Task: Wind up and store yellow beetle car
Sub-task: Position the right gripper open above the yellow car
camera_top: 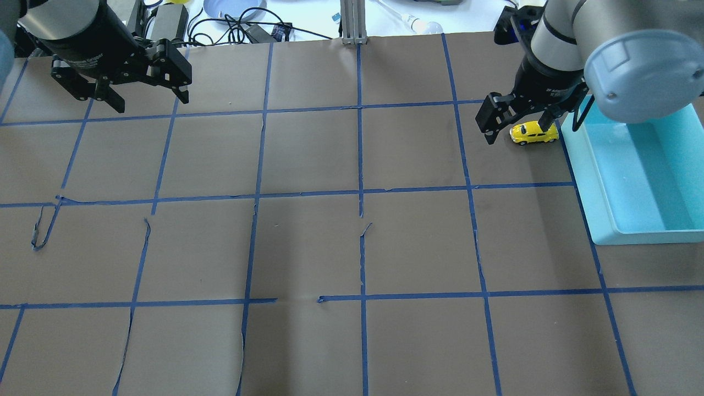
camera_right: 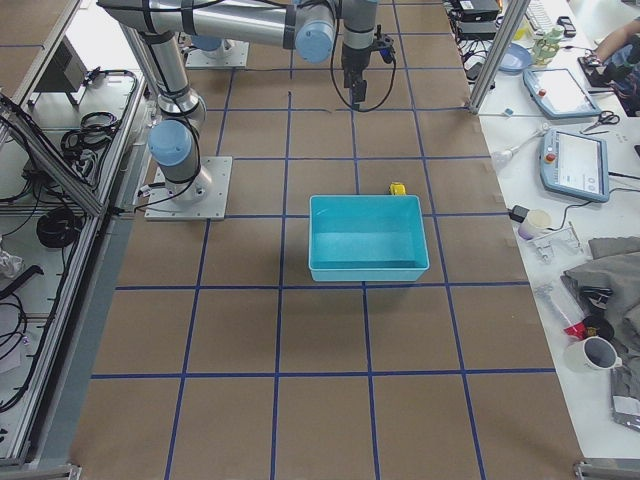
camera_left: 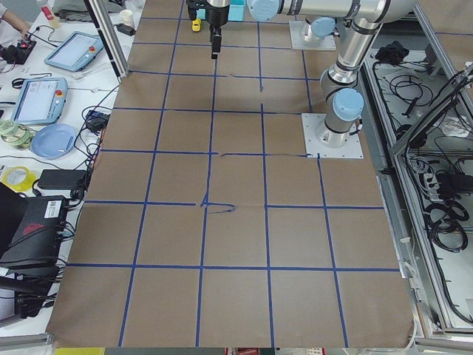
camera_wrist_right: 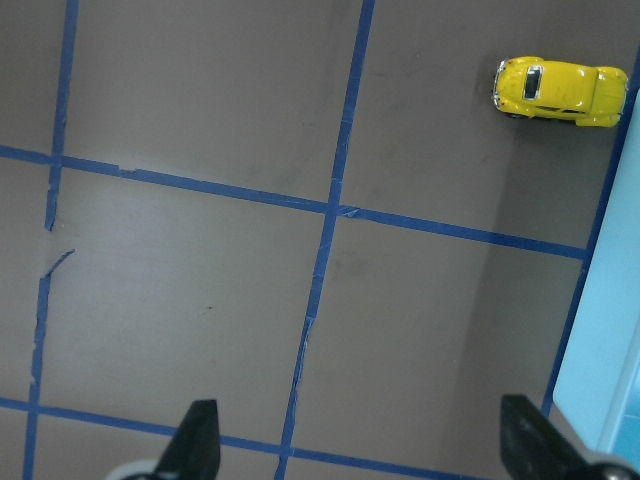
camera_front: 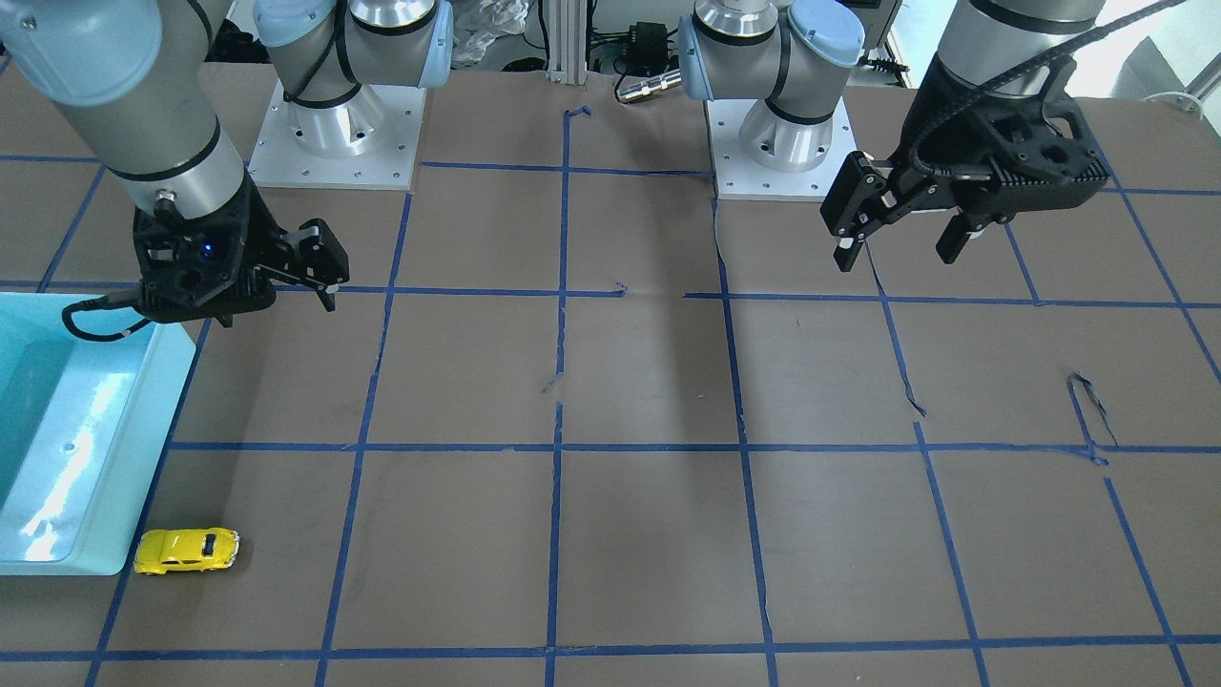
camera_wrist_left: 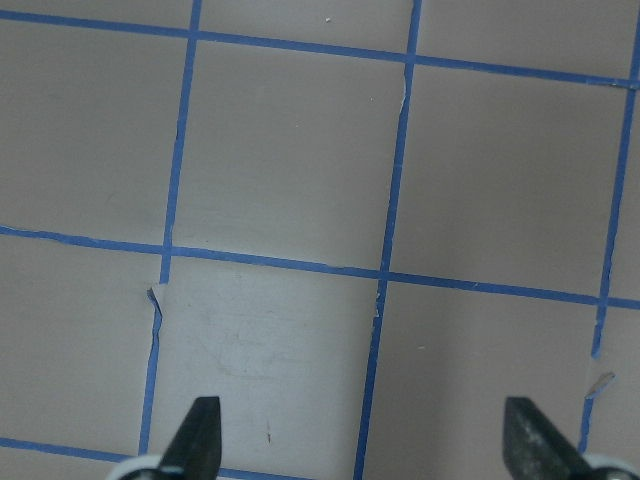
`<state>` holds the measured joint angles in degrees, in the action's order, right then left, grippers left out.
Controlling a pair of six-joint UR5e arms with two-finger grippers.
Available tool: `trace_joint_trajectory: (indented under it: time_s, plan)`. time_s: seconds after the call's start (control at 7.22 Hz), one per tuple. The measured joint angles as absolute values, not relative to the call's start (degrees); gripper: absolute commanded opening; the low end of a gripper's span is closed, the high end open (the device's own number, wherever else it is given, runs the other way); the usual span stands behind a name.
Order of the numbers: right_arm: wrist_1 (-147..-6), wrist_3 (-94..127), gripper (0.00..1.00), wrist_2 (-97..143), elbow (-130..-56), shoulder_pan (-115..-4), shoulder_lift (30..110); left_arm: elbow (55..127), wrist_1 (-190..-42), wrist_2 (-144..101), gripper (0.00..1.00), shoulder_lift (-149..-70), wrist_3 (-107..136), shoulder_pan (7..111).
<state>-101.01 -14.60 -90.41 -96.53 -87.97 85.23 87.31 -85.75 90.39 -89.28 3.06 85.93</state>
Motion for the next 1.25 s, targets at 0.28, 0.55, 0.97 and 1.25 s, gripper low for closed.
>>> trace_joint_trajectory:
  time_s: [0.28, 0.55, 0.97, 1.25]
  plan:
    - [-107.19, -15.31, 1.00, -90.34, -100.59, -87.18, 82.24, 87.30, -85.78, 90.58, 1.00, -89.47, 3.00, 85.95]
    - [-113.09, -15.64, 1.00, -90.18, -103.00, -86.54, 78.54, 87.28, -85.76, 90.60, 1.00, -89.65, 2.99, 85.93]
    - [-117.53, -27.16, 1.00, -90.23, -102.98, -83.85, 74.12, 87.27, -85.78, 90.51, 1.00, -89.72, 2.91, 85.92]
    - [-118.88, -38.30, 1.00, -90.31, -101.25, -80.84, 72.37, 87.29, -85.78, 90.40, 1.00, -89.66, 2.90, 85.94]
